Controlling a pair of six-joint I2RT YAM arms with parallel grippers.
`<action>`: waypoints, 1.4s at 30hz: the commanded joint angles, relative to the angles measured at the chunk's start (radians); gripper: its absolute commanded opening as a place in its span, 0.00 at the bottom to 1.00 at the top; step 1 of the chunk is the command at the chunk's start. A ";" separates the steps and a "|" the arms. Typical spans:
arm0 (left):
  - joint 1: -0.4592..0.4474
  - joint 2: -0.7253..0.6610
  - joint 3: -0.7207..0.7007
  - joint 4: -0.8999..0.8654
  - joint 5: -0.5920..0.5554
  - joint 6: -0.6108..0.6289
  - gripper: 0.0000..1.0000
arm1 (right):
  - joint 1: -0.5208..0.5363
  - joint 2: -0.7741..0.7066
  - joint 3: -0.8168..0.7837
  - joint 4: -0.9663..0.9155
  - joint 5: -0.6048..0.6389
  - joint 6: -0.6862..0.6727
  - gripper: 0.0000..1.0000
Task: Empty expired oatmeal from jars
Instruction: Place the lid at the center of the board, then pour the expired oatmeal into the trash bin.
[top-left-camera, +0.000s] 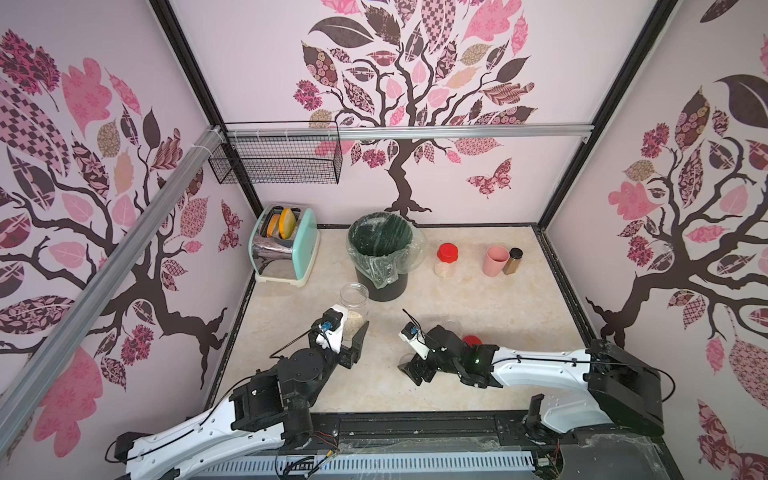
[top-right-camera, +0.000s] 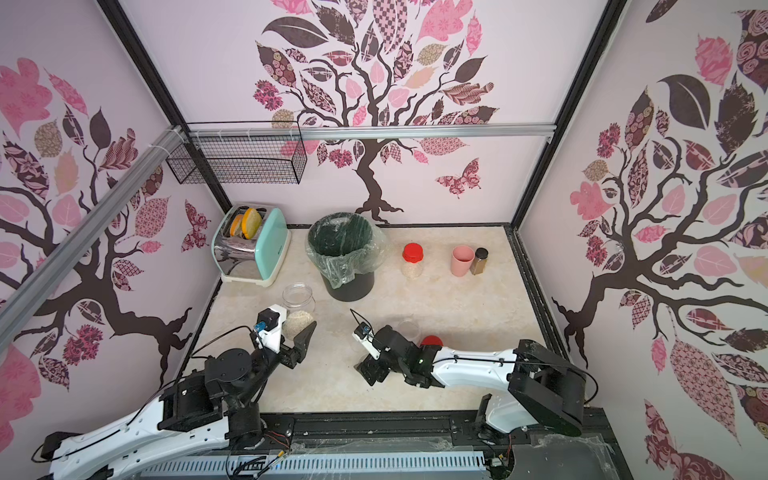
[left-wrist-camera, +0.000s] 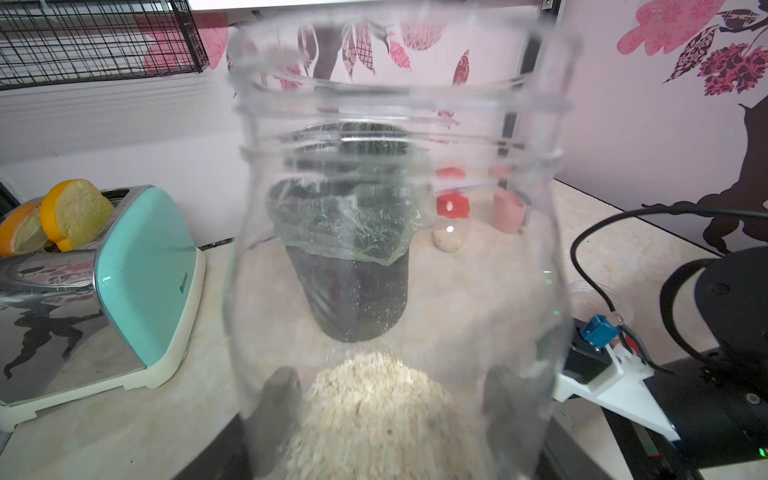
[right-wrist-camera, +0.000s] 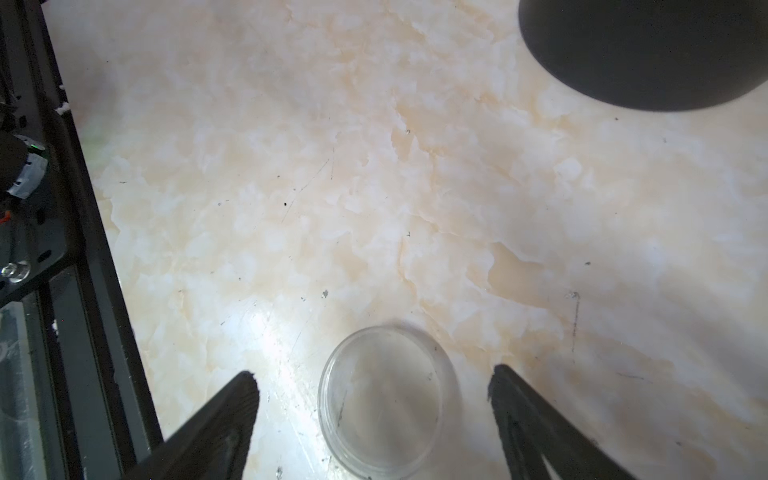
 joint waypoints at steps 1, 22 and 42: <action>0.004 0.005 0.015 0.012 0.033 -0.012 0.32 | 0.003 -0.104 0.062 -0.106 -0.023 0.021 0.91; 0.165 0.251 0.275 -0.027 0.628 0.049 0.31 | -0.120 -0.334 0.466 -0.156 -0.415 -0.029 1.00; 0.165 0.247 0.278 0.010 0.743 0.073 0.35 | -0.125 -0.246 0.479 -0.045 -0.489 0.068 0.86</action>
